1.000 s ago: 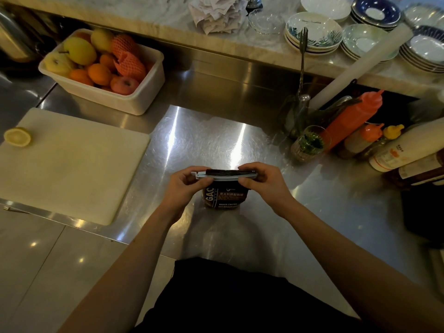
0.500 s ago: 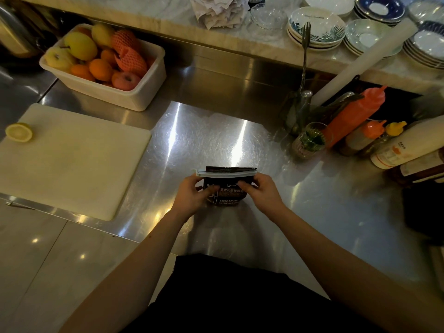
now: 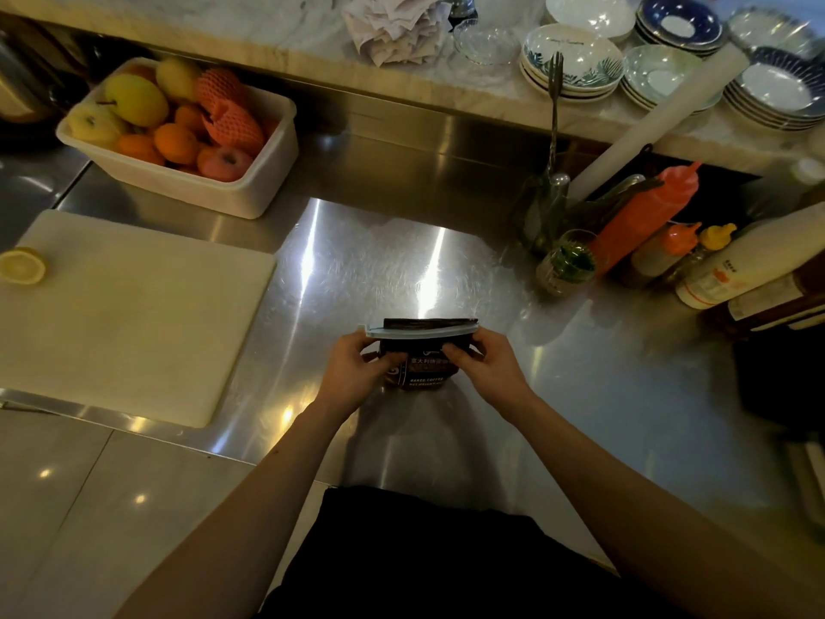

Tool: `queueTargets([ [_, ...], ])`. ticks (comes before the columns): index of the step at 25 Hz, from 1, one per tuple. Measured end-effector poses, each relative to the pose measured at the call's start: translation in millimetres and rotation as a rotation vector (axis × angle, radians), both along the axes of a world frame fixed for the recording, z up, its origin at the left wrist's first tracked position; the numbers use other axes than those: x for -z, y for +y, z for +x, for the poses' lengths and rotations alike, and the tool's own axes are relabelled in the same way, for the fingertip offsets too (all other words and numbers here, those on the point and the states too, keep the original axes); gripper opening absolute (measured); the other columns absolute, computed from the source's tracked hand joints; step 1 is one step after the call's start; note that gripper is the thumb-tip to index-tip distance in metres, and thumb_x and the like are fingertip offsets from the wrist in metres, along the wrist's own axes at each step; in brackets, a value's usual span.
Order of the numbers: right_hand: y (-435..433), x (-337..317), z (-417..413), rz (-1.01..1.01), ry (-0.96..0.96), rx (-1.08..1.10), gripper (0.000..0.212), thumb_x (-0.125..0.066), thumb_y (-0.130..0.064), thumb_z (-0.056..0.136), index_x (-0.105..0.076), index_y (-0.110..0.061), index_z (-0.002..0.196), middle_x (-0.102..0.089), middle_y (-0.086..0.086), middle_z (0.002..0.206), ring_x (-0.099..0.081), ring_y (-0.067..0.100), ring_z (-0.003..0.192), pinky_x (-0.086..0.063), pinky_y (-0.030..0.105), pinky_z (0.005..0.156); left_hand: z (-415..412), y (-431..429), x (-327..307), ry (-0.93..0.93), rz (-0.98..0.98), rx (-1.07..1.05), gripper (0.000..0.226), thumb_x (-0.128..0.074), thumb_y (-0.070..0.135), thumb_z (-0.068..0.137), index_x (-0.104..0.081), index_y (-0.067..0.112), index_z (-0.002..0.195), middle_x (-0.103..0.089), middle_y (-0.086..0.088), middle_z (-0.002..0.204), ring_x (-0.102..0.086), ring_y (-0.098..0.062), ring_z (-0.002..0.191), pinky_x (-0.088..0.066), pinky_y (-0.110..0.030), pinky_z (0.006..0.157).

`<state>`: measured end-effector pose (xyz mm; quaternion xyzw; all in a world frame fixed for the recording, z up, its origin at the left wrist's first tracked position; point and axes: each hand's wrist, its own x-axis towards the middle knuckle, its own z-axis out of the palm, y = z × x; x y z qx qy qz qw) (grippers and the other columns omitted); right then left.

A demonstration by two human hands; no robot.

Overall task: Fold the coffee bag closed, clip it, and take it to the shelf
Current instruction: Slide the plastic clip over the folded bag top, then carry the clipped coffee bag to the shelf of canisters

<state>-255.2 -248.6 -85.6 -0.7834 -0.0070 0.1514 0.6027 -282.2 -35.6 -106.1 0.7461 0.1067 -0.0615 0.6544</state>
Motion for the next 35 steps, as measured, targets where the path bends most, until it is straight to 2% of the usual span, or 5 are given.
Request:
queueTargets([
  [9, 35, -15, -11, -0.093, -0.039, 0.079, 0.026, -0.064, -0.007, 0.090, -0.067, -0.005, 0.116, -0.070, 0.008, 0.114, -0.063, 0.017, 0.110, -0.053, 0.035, 0.095, 1, 32, -4, -0.039, -0.028, 0.049, 0.031, -0.077, 0.001, 0.079, -0.075, 0.019, 0.103, -0.075, -0.002, 0.106, -0.070, -0.006, 0.100, -0.058, -0.022, 0.082],
  [16, 62, -29, -17, -0.055, -0.108, -0.035, 0.025, -0.065, -0.007, 0.090, -0.068, -0.005, 0.115, -0.071, 0.006, 0.111, -0.065, 0.013, 0.107, -0.053, 0.031, 0.094, -25, 57, -20, -0.071, -0.022, -0.071, 0.028, -0.077, -0.001, 0.078, -0.076, 0.017, 0.100, -0.076, 0.003, 0.101, -0.071, -0.007, 0.098, -0.057, -0.019, 0.076],
  [20, 77, -38, -14, -0.023, -0.137, -0.201, 0.028, -0.067, -0.012, 0.089, -0.066, -0.009, 0.117, -0.071, 0.002, 0.111, -0.066, 0.010, 0.106, -0.053, 0.028, 0.094, -61, 62, -38, -0.097, 0.071, -0.261, 0.025, -0.078, 0.005, 0.079, -0.076, 0.015, 0.102, -0.075, 0.000, 0.103, -0.069, -0.010, 0.101, -0.054, -0.014, 0.076],
  [27, 159, -69, -58, 0.123, -0.170, -0.717, 0.022, -0.069, -0.009, 0.087, -0.067, -0.017, 0.107, -0.071, -0.010, 0.098, -0.068, 0.004, 0.096, -0.054, 0.022, 0.086, -198, 76, -85, -0.176, 0.148, -0.784, 0.036, -0.080, 0.008, 0.078, -0.071, 0.040, 0.093, -0.071, 0.034, 0.089, -0.065, 0.013, 0.095, -0.047, -0.004, 0.075],
  [35, 263, -103, -242, 0.287, -0.209, -1.302, 0.023, -0.070, -0.009, 0.086, -0.067, -0.026, 0.101, -0.069, -0.012, 0.094, -0.067, 0.000, 0.089, -0.053, 0.016, 0.079, -421, 60, -114, -0.240, 0.265, -1.381, 0.033, -0.077, 0.003, 0.080, -0.071, 0.024, 0.106, -0.072, 0.017, 0.102, -0.068, 0.004, 0.099, -0.052, -0.011, 0.080],
])
